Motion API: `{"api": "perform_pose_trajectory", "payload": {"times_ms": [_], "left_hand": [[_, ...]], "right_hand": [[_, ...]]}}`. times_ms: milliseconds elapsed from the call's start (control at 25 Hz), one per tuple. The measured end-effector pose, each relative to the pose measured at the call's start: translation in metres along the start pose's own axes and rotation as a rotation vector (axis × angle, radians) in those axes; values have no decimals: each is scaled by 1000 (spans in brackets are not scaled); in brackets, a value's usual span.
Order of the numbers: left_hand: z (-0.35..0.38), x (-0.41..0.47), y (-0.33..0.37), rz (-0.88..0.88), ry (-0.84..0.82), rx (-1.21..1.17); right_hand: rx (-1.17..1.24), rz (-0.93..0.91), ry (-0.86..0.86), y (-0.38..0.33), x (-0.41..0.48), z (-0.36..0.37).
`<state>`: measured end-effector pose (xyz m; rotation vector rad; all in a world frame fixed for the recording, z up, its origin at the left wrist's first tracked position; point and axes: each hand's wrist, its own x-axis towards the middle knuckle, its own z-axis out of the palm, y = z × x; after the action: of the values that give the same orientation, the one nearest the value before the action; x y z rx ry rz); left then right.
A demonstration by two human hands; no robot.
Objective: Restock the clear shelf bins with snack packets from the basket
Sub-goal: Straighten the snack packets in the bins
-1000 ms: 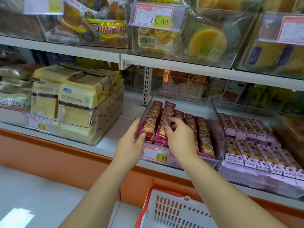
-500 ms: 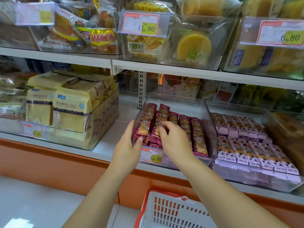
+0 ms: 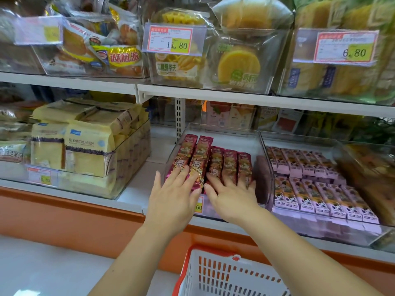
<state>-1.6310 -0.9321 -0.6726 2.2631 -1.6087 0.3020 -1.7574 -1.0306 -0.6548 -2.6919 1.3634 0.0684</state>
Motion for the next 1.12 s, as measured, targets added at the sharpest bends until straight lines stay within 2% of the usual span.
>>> {"api": "perform_pose_trajectory", "payload": {"times_ms": [120,200,280,360,480,640,720,840,1120], "left_hand": [[-2,-1,-3,-9,-13,-61],[-3,0,-4,-9,-11,-126],[-7,2,-7,-27,65,-198],[-8,3,-12,-52,108,-267],[-4,3,-15,-37,69,-304],[-10,2,-13,-97,141,-459],[-14,2,-16,-154,171,-564],[-15,3,-21,-202,154,-624],[-20,2,-32,-200,124,-698]], "right_hand": [[24,-6,-15,-4,2,-1],[121,1,3,2,3,-7],[172,27,40,11,4,-10],[146,34,6,13,7,-9],[90,-10,-43,6,13,-1],[211,11,72,0,13,-19],[195,-76,117,-16,12,-24],[162,-218,47,-44,18,-12],[173,-244,42,-48,33,-21]]}}
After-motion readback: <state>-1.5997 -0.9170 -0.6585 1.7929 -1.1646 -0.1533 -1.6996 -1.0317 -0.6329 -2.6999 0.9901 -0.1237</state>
